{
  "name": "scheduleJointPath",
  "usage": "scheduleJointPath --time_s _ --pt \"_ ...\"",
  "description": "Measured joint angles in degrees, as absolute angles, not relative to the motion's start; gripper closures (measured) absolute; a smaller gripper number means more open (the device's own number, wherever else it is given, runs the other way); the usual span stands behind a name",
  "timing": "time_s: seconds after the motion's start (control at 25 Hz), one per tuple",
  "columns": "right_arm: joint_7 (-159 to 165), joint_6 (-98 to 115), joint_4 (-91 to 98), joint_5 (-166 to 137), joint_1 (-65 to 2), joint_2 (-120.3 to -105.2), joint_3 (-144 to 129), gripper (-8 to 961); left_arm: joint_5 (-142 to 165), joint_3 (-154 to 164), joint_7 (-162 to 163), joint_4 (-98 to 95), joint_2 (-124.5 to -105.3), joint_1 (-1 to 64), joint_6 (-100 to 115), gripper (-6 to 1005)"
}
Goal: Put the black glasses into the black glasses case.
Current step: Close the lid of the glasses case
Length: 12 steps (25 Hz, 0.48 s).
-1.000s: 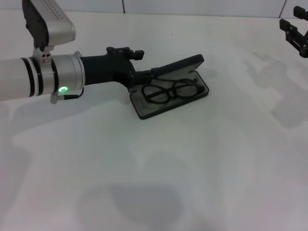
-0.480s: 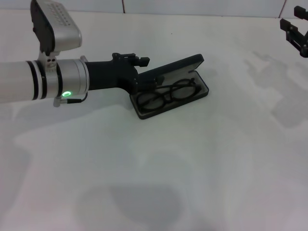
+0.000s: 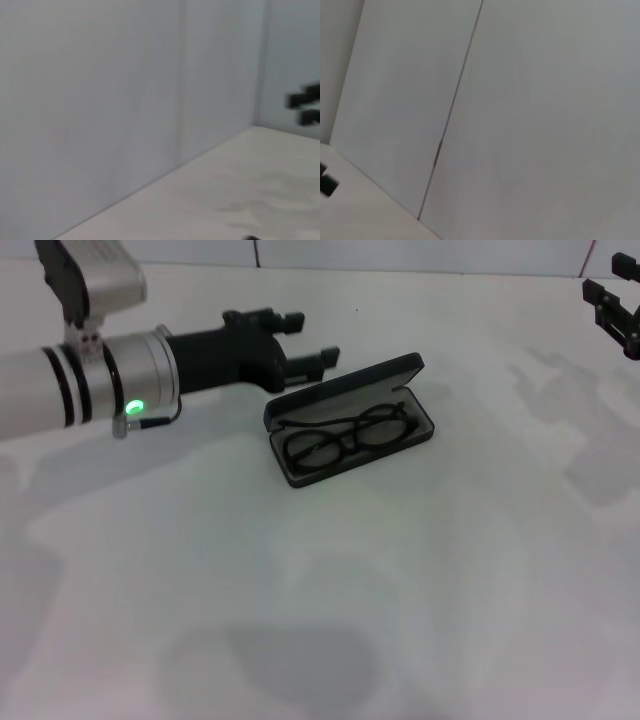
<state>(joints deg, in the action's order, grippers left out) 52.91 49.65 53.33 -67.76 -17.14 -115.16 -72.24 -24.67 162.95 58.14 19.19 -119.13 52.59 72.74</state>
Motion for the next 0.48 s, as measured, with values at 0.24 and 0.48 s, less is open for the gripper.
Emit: scheduleJointPath --time_s 0.24,0.48 --pt "52.5 49.7 53.2 -67.8 -17.3 -115.29 -72.2 566 -21.7 162.9 67.4 19.4 -119.02 56.2 65.7 295" --pt "52.1 49.7 52.1 -67.8 -17.9 -115.37 -72.2 557 -14.6 162.9 69.5 18.8 -119.56 59.1 64.2 295"
